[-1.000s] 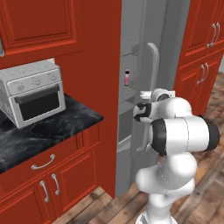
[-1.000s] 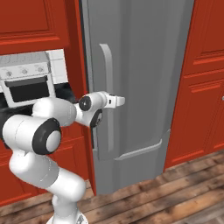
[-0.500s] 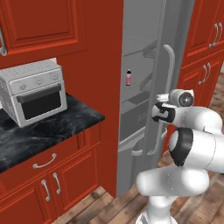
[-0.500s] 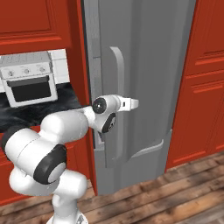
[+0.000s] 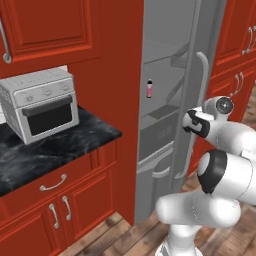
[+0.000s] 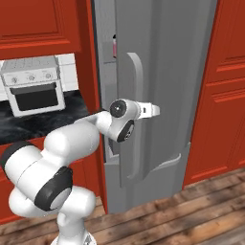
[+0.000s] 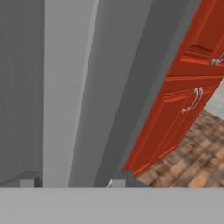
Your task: Open the fridge, grab two sodas, and place both sodas inside the bowl with ice on the dining counter.
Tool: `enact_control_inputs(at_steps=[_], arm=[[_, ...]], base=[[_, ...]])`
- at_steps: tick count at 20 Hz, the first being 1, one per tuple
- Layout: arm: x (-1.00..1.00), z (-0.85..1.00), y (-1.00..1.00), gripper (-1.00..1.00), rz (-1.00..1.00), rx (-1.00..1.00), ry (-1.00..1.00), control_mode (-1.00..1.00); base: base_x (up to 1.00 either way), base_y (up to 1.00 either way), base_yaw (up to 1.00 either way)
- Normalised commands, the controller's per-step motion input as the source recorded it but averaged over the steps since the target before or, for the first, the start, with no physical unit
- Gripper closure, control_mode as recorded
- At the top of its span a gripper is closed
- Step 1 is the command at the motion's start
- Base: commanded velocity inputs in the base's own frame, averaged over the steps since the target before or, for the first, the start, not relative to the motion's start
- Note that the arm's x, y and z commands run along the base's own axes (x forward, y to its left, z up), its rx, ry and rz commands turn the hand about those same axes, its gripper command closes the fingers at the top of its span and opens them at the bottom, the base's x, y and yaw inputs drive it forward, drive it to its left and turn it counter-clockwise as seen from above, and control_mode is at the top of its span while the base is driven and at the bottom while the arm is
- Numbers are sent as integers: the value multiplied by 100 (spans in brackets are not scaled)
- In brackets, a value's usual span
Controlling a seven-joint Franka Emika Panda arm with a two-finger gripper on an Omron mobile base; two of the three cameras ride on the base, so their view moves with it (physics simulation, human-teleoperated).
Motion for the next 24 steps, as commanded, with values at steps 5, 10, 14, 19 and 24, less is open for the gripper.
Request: enact_control_inputs(at_steps=[5,10,14,19,24], arm=[[-6,86,-100,100,-6,5,26,-100],[-15,88,-100,100,-8,9,22,-100],[-12,71,-99,100,-7,8,20,-100],[-20,10,-68,-100,-8,0,7,-100],[-76,1,-32,-100,-3,10,-14,-100]], base=[[0,0,0],[0,0,0],[0,0,0],[0,0,0],[0,0,0]])
